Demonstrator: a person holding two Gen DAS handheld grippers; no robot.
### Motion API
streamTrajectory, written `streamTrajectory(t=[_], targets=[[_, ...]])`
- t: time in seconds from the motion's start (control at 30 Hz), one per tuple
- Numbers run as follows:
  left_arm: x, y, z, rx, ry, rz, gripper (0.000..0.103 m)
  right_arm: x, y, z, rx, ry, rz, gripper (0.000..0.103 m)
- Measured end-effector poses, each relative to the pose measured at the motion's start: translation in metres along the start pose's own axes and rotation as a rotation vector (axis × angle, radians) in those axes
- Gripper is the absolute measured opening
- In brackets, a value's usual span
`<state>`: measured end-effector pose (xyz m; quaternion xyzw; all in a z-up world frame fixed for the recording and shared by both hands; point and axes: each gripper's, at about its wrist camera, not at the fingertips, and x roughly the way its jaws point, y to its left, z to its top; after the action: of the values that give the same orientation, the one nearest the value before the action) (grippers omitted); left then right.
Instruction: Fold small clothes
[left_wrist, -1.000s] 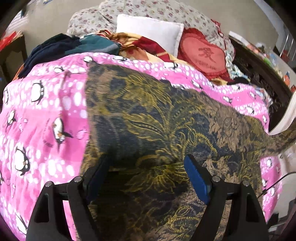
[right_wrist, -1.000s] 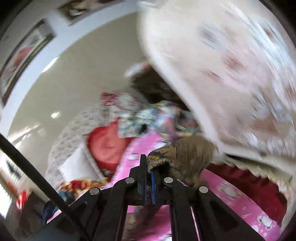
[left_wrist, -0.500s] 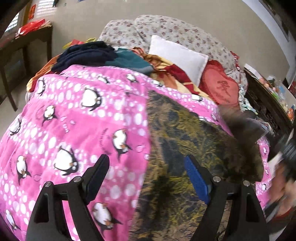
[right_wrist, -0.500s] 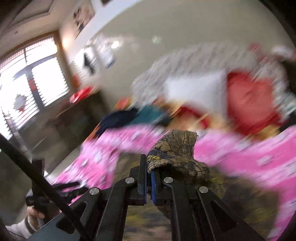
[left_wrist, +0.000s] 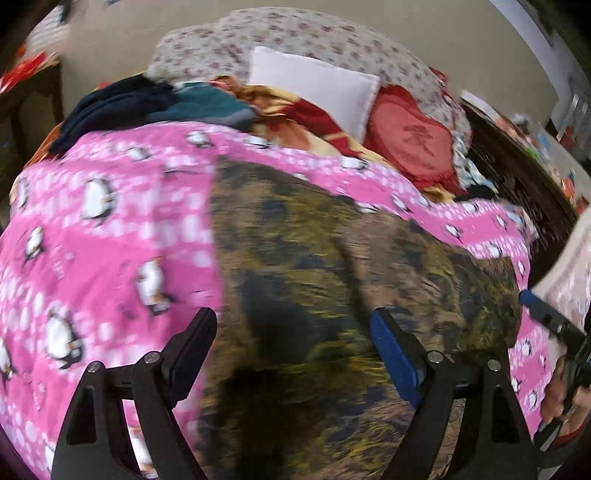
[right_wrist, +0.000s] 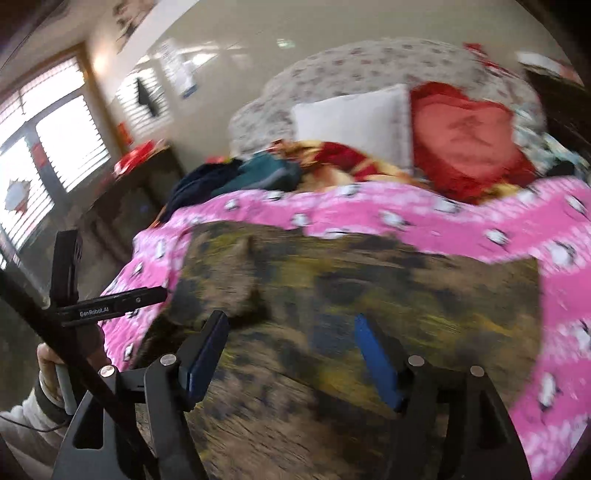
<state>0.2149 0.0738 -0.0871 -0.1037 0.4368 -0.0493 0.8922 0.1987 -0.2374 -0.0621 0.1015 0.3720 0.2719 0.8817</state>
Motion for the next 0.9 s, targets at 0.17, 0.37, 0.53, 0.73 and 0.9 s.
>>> streamTrajectory(t=[0.17,0.37,0.53,0.73,0.9], targets=[[0.024,-0.051,-0.022,0.153,0.041,0.087,0.089,-0.02,-0.036,-0.01,0.133,-0.043,0.022,0.076],[0.037,-0.073,-0.017,0.188,0.007,0.162,0.089,-0.047,-0.049,-0.015,0.121,-0.114,-0.086,0.076],[0.048,-0.068,0.015,0.127,-0.06,0.19,0.089,-0.063,-0.096,-0.01,0.252,-0.164,-0.216,0.083],[0.058,-0.069,0.041,0.104,-0.027,0.088,0.01,-0.013,-0.155,-0.006,0.446,-0.055,-0.209,0.076],[0.008,-0.046,0.059,0.098,-0.171,0.082,0.008,0.004,-0.152,0.018,0.42,-0.081,-0.203,0.01]])
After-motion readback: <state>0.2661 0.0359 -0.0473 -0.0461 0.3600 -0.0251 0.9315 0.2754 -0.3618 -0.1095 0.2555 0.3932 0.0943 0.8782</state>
